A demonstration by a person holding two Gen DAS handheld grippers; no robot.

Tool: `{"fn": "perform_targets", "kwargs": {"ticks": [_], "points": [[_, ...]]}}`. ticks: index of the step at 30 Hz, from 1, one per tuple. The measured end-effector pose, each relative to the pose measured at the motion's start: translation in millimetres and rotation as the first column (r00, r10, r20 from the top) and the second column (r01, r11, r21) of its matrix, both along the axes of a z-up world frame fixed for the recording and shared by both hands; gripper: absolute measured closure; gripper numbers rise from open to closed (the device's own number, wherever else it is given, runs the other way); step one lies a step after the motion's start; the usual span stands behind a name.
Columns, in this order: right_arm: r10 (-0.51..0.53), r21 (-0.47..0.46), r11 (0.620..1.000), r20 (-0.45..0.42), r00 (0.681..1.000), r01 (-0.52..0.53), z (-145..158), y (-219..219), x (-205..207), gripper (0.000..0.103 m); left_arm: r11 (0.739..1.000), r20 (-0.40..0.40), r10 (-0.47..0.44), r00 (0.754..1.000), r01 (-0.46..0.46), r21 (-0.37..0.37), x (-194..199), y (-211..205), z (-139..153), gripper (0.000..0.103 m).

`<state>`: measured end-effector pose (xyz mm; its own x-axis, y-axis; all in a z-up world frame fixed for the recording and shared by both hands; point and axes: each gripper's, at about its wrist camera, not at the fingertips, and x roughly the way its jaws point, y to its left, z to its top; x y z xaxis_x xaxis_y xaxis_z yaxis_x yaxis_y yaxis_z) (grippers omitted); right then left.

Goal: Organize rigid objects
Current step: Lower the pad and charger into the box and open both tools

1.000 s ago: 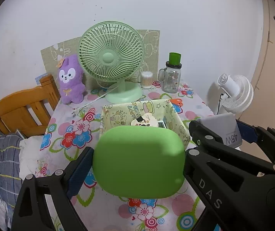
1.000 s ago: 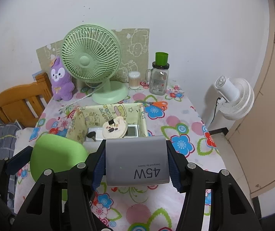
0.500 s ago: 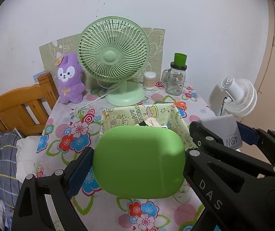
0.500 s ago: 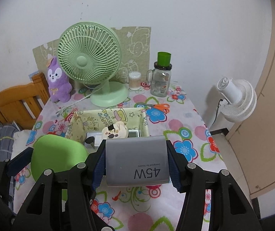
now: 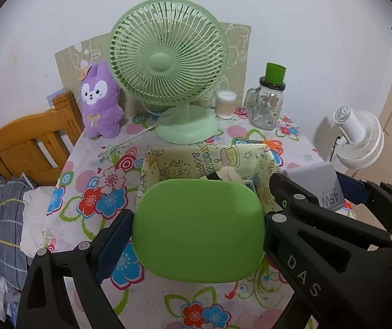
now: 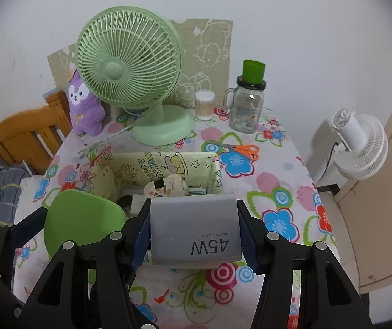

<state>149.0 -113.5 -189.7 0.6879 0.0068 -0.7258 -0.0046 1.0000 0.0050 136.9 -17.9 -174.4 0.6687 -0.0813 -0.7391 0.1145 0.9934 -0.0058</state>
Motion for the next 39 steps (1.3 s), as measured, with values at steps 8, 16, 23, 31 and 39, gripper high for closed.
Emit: {"fn": "perform_targets", "kwargs": {"ticks": [8,16,23,31,39], "points": [[0.030,0.008,1.000,-0.035,0.999,-0.029,-16,2,22,0.044,1.000,-0.018,0.022,1.000,-0.021,0.023,16,2,-11,0.008],[0.064,0.018,0.998,-0.078,0.995,-0.063,-32,6,38,0.044,0.999,-0.032,0.027,0.999,-0.026,0.048,26,3,-25,0.008],[0.052,0.048,0.998,-0.145,0.988,-0.045,-48,4,47,0.043,0.998,-0.068,0.024,0.997,-0.020,0.058,32,4,-38,0.008],[0.073,0.027,0.997,-0.184,0.980,-0.069,-54,4,54,0.043,0.999,-0.082,0.021,0.996,-0.017,0.049,34,2,-45,0.008],[0.065,-0.020,0.997,-0.139,0.988,-0.068,-43,1,47,0.030,1.000,-0.081,0.023,0.996,-0.022,0.021,38,2,-43,0.008]]}}
